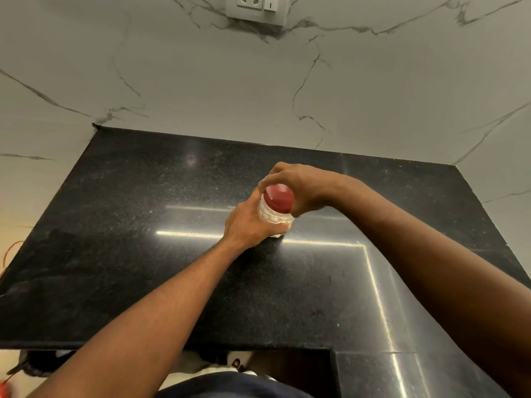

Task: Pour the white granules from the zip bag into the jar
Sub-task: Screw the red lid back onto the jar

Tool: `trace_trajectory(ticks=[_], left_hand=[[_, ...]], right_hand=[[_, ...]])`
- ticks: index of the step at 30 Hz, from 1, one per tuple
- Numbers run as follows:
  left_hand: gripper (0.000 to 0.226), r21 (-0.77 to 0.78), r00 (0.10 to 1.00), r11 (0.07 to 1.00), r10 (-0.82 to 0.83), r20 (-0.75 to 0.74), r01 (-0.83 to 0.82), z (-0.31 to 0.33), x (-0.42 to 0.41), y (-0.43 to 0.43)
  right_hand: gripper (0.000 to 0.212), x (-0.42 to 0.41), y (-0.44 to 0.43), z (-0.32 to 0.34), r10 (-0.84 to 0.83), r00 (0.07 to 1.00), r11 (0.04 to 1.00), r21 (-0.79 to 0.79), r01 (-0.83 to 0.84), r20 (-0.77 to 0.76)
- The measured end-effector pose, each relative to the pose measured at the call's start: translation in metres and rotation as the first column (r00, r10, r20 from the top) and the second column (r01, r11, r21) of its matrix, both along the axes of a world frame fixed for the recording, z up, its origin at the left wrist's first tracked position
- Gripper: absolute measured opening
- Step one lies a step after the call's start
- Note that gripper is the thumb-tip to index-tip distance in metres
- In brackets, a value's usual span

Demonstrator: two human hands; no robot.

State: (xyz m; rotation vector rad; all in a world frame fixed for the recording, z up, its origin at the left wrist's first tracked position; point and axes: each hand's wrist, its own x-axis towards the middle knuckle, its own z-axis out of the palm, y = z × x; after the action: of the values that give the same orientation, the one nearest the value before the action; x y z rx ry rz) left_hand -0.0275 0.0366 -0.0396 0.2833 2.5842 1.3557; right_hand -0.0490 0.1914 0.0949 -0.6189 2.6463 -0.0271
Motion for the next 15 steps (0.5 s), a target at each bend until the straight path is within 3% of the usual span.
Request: trace_trajectory(ticks=[15], left_hand=[[0.099, -0.017, 1.0, 1.0, 0.006, -0.012, -0.006, 0.007, 0.003, -0.001]], right_hand=[[0.088, -0.002, -0.015, -0.011, -0.189, 0.977, 0.98, 0.04, 0.194, -0.1]])
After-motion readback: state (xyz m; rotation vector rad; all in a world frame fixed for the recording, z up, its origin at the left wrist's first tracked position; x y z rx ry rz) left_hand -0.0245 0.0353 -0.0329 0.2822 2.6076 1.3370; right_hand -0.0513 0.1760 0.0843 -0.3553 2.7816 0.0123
